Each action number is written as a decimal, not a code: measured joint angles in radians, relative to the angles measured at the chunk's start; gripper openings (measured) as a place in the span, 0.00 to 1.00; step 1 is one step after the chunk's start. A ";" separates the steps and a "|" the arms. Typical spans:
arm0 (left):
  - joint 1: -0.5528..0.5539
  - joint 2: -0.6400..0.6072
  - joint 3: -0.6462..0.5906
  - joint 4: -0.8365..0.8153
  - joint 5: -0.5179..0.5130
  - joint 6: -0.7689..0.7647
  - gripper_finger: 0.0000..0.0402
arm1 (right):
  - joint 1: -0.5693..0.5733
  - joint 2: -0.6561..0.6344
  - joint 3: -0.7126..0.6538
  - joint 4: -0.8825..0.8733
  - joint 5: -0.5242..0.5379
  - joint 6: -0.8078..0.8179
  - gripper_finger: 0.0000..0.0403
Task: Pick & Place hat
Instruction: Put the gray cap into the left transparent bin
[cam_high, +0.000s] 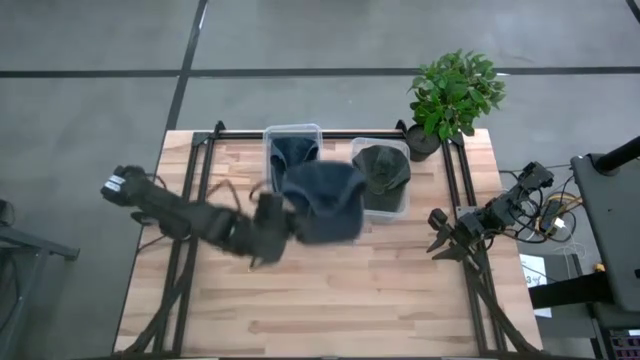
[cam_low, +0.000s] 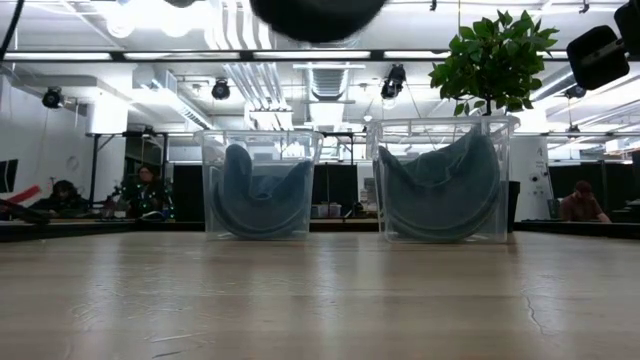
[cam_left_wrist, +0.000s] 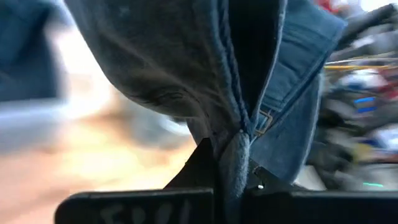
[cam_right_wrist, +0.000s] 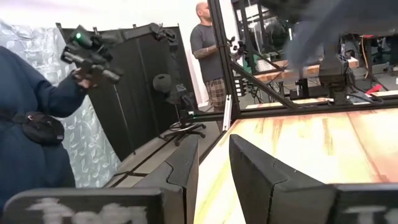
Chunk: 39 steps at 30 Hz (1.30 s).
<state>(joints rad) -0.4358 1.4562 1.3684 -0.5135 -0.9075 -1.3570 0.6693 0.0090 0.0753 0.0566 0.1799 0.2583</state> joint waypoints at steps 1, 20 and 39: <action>0.038 -0.004 0.022 -0.077 0.024 0.002 0.01 | 0.000 0.000 0.000 0.000 0.000 -0.003 0.21; 0.613 -0.218 -0.062 -0.309 0.381 0.215 0.01 | 0.000 0.000 0.000 0.002 0.000 0.024 0.21; 0.838 -0.221 -0.435 0.023 0.709 0.265 0.01 | 0.000 0.000 0.000 0.002 0.002 0.083 0.21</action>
<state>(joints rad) 0.4022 1.2354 0.9338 -0.4908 -0.1985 -1.0919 0.6692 0.0086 0.0753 0.0590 0.1822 0.3412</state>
